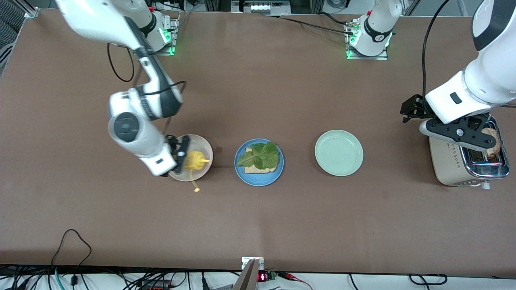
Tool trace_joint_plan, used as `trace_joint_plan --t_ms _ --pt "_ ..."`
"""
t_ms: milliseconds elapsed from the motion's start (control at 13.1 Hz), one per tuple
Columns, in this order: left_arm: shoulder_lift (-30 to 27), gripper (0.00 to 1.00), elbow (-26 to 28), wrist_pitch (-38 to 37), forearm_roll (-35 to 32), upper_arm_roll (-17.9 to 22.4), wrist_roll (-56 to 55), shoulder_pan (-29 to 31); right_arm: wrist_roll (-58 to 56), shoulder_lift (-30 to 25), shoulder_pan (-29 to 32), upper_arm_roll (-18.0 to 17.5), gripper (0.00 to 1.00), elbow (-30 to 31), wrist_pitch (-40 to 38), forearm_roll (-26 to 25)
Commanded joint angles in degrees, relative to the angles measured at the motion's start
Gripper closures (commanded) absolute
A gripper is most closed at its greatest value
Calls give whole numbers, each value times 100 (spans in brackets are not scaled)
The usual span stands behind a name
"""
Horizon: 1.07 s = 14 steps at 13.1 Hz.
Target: Make sandwich in blue plate with both arms
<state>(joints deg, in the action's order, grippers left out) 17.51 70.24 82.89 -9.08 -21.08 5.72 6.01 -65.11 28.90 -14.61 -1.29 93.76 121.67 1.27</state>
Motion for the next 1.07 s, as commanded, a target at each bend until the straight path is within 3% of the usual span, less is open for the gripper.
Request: trace_joint_plan --t_ms 0,152,457,761,990 --pt "-55 0 -1 -89 -33 -2 -36 41 -1682 -402 983 -109 100 116 -510 906" --pt "-55 0 8 -290 -24 -10 -18 233 -2879 -411 1686 -117 100 133 -793 1506" --pt "-20 0 43 -712 -85 16 -53 716 -5006 -289 3083 -152 100 204 -1531 2112" --pt "313 0 157 -775 -130 51 -36 1593 -6370 238 4446 -538 100 221 -2085 2815" --pt "752 0 166 -582 -356 60 17 2166 -7154 826 5046 -548 100 143 -2682 3581"
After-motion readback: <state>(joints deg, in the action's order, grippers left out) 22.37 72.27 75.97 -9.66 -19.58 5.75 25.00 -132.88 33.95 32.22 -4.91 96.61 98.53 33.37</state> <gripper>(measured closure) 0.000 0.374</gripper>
